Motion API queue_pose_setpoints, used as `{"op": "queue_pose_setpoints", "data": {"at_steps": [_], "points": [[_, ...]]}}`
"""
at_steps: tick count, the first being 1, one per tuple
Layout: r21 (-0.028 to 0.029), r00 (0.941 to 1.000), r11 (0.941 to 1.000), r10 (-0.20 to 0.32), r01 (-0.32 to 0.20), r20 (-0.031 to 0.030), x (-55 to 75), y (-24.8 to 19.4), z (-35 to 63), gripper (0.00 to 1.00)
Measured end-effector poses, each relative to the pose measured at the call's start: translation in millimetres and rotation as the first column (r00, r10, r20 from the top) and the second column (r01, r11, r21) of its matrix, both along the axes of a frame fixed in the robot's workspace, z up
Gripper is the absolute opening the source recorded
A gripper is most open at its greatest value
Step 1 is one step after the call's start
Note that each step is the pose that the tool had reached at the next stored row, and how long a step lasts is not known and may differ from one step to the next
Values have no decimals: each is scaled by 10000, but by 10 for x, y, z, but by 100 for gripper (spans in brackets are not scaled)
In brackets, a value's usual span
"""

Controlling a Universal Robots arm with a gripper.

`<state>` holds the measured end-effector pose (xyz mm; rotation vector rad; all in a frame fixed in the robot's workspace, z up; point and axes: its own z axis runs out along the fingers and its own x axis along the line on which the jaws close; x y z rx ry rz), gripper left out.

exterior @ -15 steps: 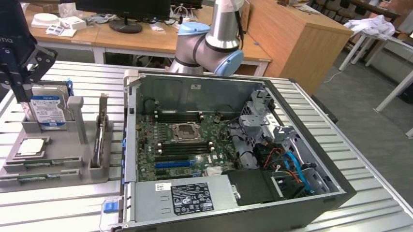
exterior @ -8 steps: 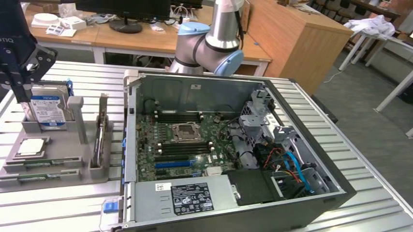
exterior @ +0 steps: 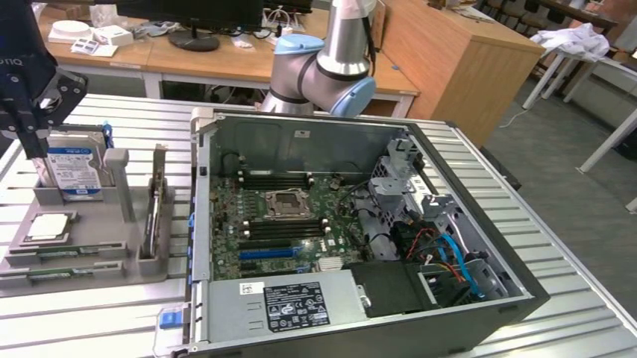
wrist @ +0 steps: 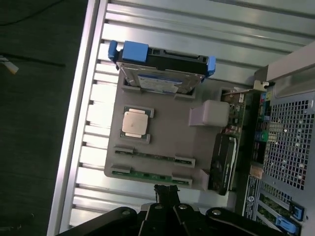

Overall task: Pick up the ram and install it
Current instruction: 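Pick up the ram and move it above insertion slot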

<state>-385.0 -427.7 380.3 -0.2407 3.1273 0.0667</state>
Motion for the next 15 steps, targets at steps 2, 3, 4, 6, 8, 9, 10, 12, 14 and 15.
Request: {"op": "queue_pose_setpoints", "data": {"at_steps": [2, 3, 4, 6, 8, 9, 10, 12, 14, 15], "points": [[0, 9997, 9997, 232, -232, 0, 0, 0, 0, 10], [0, 9994, 9994, 357, -357, 0, 0, 0, 0, 10], [0, 9988, 9988, 483, -483, -1, 0, 0, 0, 10], [-1, 9974, 9974, 723, -723, 0, 0, 0, 0, 10], [-1, 9956, 9956, 940, -940, 0, 0, 0, -1, 10], [-1, 9946, 9946, 1040, -1040, -1, 0, 0, -1, 10], [-2, 9935, 9935, 1138, -1138, -1, 0, 0, -1, 10], [-4, 9911, 9911, 1329, -1329, -1, 0, 0, -1, 10], [-7, 9883, 9883, 1528, -1528, -1, 0, 0, -1, 10], [-9, 9866, 9866, 1630, -1630, -1, 0, 0, -1, 10]]}}
